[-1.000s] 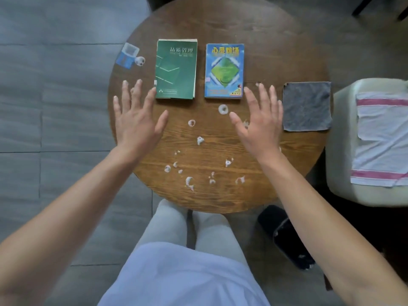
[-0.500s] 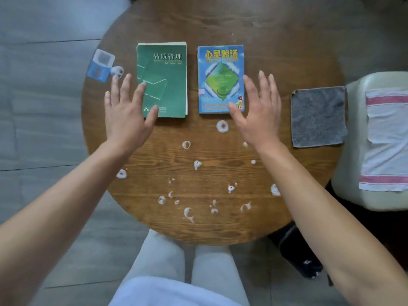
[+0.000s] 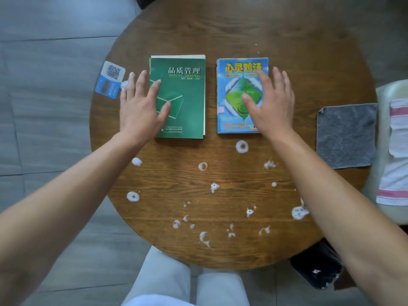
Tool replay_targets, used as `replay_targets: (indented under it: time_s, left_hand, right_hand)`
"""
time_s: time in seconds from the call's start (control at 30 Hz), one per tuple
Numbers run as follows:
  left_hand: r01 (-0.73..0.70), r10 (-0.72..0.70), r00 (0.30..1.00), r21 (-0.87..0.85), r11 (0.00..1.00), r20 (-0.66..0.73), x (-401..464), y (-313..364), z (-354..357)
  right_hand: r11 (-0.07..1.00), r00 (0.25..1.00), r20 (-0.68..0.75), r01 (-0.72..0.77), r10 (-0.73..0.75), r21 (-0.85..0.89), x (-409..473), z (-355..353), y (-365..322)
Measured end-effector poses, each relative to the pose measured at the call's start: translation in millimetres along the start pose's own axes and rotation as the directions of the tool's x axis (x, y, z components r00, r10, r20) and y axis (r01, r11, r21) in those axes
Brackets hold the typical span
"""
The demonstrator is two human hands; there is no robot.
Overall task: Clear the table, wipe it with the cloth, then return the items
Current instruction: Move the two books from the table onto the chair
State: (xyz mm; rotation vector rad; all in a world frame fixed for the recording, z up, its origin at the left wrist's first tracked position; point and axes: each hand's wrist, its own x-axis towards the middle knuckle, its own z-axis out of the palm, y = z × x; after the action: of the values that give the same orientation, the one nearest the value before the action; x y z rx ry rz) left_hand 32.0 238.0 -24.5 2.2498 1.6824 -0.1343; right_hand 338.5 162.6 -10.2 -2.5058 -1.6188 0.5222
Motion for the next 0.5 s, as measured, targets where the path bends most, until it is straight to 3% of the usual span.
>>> replay_targets:
  time_s: [0.37, 0.5]
  left_hand:
    - [-0.011, 0.013, 0.995, -0.02, 1.0, 0.097, 22.7, 1.5, 6.8]
    - [0.025, -0.015, 0.996, -0.112, 0.993, 0.089, 29.8, 5.4, 1.5]
  right_hand:
    - [0.996, 0.99, 0.112, -0.078, 0.082, -0.036, 21.5, 16.6, -14.5]
    - [0.991, 0.984, 0.124, -0.118, 0.125, -0.062, 25.6, 23.2, -15.9]
